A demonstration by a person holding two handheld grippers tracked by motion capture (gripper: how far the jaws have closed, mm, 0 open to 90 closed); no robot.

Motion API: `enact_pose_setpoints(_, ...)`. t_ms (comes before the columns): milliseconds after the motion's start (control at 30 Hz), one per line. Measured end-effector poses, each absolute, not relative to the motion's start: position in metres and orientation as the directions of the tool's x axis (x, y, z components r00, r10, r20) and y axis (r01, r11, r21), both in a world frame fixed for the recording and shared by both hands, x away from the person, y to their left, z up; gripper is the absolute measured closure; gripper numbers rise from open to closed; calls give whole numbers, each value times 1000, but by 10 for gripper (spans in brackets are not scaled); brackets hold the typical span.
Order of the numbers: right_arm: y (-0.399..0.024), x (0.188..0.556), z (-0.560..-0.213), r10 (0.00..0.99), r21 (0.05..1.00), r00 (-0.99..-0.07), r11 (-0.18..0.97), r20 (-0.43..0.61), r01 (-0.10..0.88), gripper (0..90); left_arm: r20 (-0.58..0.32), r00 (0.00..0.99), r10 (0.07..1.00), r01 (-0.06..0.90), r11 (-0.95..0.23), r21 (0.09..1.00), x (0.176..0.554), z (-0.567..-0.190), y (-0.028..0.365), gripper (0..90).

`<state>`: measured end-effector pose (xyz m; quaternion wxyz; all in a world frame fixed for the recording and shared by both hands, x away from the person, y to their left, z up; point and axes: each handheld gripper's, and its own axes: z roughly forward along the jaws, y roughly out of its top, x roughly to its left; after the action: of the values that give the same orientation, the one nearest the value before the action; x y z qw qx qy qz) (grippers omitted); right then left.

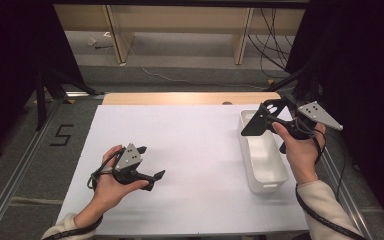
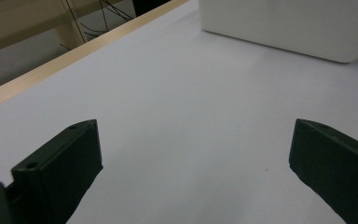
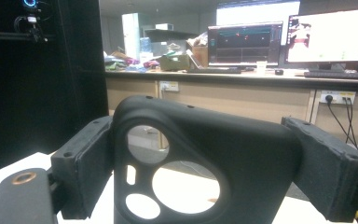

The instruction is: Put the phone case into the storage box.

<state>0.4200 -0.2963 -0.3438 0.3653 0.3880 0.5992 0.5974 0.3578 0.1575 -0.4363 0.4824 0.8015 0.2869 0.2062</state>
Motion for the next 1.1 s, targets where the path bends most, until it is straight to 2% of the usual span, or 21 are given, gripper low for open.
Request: enact_pose_setpoints(1100, -303, 424, -346, 917, 999, -400, 7, 7, 34, 151, 56, 751, 659, 259, -371, 892, 358, -436, 158, 19)
